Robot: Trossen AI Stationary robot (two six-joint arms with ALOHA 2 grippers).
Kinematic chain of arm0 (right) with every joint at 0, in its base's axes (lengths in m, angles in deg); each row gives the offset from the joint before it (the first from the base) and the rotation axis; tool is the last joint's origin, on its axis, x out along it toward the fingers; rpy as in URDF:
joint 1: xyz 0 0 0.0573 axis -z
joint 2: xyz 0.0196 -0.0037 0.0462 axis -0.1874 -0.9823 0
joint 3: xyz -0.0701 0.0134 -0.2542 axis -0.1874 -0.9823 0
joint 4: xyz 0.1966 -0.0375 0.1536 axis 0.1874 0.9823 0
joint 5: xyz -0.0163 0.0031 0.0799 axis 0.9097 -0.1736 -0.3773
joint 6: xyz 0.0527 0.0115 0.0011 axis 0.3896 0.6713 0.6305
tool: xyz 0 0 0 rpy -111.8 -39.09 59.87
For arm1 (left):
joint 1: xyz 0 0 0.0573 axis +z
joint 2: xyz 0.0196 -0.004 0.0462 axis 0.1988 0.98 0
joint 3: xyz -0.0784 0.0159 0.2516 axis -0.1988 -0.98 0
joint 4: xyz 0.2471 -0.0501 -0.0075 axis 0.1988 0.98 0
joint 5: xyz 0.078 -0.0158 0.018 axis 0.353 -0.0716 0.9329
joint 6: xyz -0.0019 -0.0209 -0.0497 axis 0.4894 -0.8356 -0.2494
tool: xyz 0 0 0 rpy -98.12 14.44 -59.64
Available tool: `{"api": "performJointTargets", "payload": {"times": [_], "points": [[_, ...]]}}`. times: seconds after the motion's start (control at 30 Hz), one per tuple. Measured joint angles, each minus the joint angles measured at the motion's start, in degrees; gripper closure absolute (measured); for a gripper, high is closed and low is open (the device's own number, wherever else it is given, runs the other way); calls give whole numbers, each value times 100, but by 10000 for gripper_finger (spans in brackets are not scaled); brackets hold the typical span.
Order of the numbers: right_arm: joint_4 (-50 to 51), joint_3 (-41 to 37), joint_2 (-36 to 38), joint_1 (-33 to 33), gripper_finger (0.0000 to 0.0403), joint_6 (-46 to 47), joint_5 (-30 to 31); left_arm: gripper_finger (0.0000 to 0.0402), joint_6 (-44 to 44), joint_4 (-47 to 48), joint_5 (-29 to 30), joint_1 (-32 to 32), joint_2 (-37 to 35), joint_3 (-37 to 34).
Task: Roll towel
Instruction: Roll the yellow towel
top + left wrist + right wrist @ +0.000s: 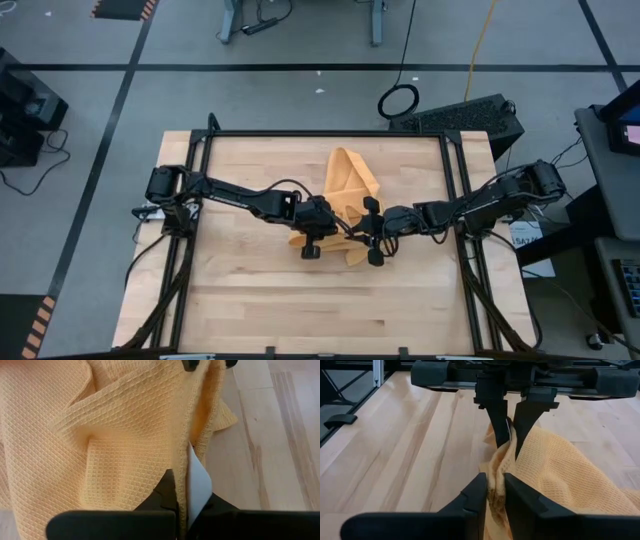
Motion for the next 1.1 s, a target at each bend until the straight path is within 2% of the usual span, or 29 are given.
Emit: {"api": "performJointTargets", "payload": {"times": [0.13, 0.27, 0.53, 0.63, 0.73, 0.93, 1.1], "points": [[7, 0, 0, 0, 351, 63, -13, 399, -2, 0, -2, 0, 0, 0], [2, 0, 0, 0, 390, 176, -13, 399, -3, 0, -4, 0, 0, 0], [68, 0, 0, 0, 398, 312, -4, 395, -110, 4, -6, 0, 0, 0], [77, 0, 0, 0, 399, 381, 6, 366, -720, 98, -288, 0, -92, -1], [109, 0, 0, 0, 400, 459, 30, 317, -1180, 431, -421, -20, -370, 2], [144, 0, 0, 0, 402, 501, 112, 231, -1506, 2056, 195, -309, -1073, -52], [140, 0, 0, 30, 402, 550, 188, 207, -1912, 2357, 620, -794, -1305, -686]]}}
